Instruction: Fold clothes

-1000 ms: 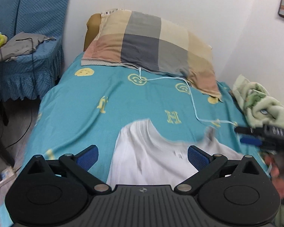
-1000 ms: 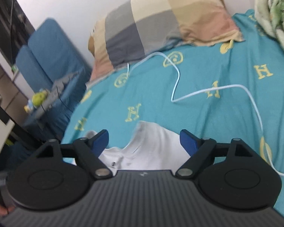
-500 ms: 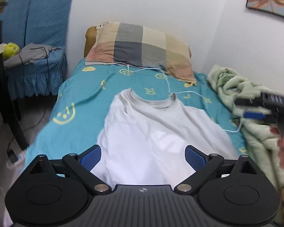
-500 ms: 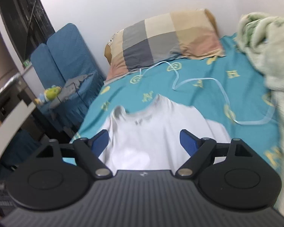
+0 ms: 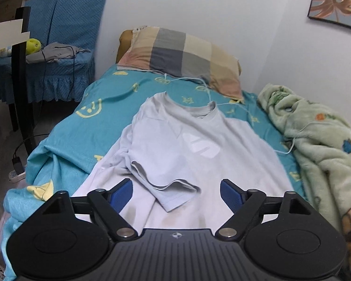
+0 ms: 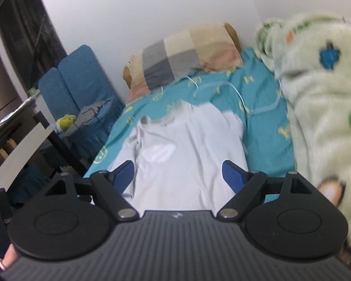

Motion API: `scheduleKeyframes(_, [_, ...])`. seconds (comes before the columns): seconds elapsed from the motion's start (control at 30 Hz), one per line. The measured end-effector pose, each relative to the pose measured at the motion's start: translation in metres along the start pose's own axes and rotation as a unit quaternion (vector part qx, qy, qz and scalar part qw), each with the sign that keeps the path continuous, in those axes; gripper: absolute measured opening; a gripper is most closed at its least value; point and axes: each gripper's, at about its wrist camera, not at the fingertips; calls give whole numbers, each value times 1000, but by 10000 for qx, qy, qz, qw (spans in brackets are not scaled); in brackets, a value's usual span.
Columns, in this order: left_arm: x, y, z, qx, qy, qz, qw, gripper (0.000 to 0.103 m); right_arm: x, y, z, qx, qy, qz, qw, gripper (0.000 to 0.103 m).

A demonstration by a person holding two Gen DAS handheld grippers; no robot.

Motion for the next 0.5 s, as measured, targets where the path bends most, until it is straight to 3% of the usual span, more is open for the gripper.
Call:
scheduleKeyframes(0.13, [8,-26,14,-37,75,118,9999,70,-8,-27,0,52,-245,-86,9996,84])
scheduleKeyframes(0.3, [25,-58,31,-34,442,124,9989,53,-12,-53,4,55,-263,206,9994,84])
scheduleKeyframes(0.4, [34,-76,34,129,561,232,9981,34,-15,-65,4,124,-312,349,9988,84])
scheduleKeyframes(0.43, [37,-80,34,177,589,257,9978,15,-16,-69,5,153,-337,384,9986,84])
scheduleKeyframes(0.47, [39,-80,35,144,643,273,9975,3,-17,-72,6,176,-360,404,9984,84])
scheduleKeyframes(0.5, [42,-79,36,87,706,287,9971,3,-17,-75,6,191,-383,408,9983,84])
Point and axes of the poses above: each gripper's, at about its wrist camera, not at the fingertips, and y roughly against the way its jaws point, x to its left, z to its top, and after that the axes turned 10 degrees about x, right-handed
